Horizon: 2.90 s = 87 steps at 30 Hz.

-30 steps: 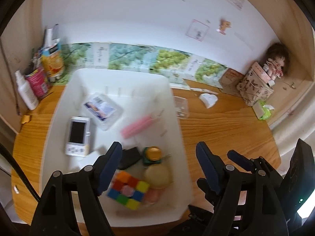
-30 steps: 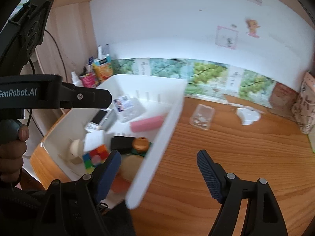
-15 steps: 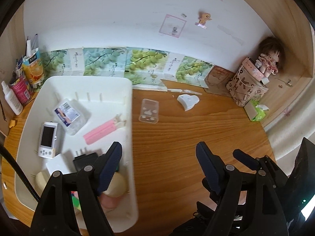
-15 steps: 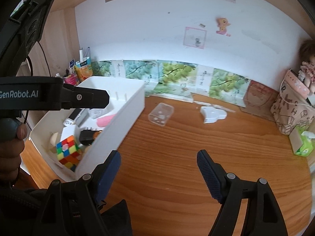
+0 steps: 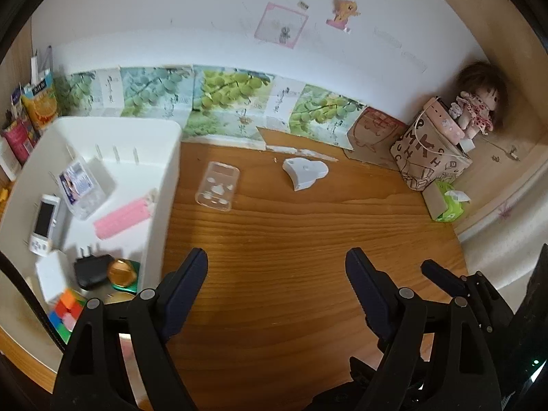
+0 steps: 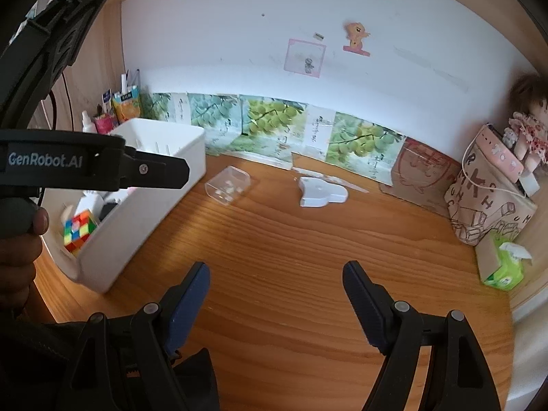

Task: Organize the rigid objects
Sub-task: 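Move left tool to clear plastic box while right tool approaches white plastic piece, then close left tool on clear plastic box while right tool grasps white plastic piece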

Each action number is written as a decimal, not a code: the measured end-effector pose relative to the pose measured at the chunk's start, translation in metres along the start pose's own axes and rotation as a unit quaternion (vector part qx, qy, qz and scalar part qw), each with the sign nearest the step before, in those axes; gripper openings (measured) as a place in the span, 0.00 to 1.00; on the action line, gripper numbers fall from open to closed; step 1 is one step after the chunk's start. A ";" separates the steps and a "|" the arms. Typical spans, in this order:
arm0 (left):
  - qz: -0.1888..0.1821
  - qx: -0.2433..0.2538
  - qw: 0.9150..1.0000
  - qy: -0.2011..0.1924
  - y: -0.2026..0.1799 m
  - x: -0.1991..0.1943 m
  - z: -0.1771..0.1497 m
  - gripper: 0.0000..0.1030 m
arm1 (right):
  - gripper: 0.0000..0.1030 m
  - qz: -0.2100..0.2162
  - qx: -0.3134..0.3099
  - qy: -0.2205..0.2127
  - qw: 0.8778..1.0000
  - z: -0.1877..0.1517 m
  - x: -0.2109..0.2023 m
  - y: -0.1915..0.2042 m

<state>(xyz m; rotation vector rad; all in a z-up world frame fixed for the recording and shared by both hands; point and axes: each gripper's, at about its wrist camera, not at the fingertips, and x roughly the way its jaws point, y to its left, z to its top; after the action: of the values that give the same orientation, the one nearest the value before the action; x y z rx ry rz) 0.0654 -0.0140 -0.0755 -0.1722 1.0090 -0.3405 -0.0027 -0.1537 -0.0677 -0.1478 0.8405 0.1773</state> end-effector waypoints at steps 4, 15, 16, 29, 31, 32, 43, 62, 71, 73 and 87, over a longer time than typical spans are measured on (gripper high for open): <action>0.006 -0.027 1.000 0.013 -0.004 0.015 0.001 0.82 | 0.78 0.011 0.007 0.013 1.000 0.001 0.006 -0.021; 0.021 -0.063 0.997 0.043 -0.006 0.048 0.015 0.82 | 0.78 0.040 0.022 0.014 0.999 0.031 0.032 -0.063; 0.024 -0.061 0.997 0.044 -0.005 0.050 0.018 0.82 | 0.78 0.039 0.021 0.013 0.999 0.036 0.035 -0.066; 0.107 -0.046 0.991 0.071 0.007 0.079 0.079 0.82 | 0.81 0.054 0.028 0.008 0.998 0.089 0.090 -0.093; 0.131 -0.045 0.987 0.086 0.010 0.089 0.086 0.82 | 0.89 0.065 0.032 0.009 0.997 0.095 0.101 -0.097; 0.138 -0.045 0.985 0.090 0.011 0.094 0.089 0.82 | 0.92 0.069 0.032 0.010 0.997 0.097 0.107 -0.098; 0.193 -0.047 0.971 0.136 0.021 0.152 0.098 0.82 | 1.00 0.086 0.032 0.043 0.995 0.083 0.196 -0.100; 0.262 0.006 0.956 0.130 0.013 0.188 0.100 0.82 | 1.00 0.056 0.012 0.050 0.997 0.065 0.252 -0.084; 0.253 0.017 0.955 0.151 0.004 0.201 0.092 0.83 | 1.00 0.049 0.006 0.052 0.997 0.065 0.253 -0.082; 0.257 0.019 0.954 0.152 0.004 0.202 0.092 0.82 | 1.00 0.050 0.006 0.052 0.997 0.065 0.253 -0.081; 0.252 -0.020 0.955 0.156 0.023 0.209 0.092 0.73 | 0.86 0.060 0.022 0.039 0.997 0.069 0.246 -0.089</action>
<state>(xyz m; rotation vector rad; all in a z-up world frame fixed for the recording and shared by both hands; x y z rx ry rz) 0.2495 -0.0680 -0.2011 0.1100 1.3306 0.1261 0.2276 -0.2030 -0.2018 -0.0632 0.9304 0.2667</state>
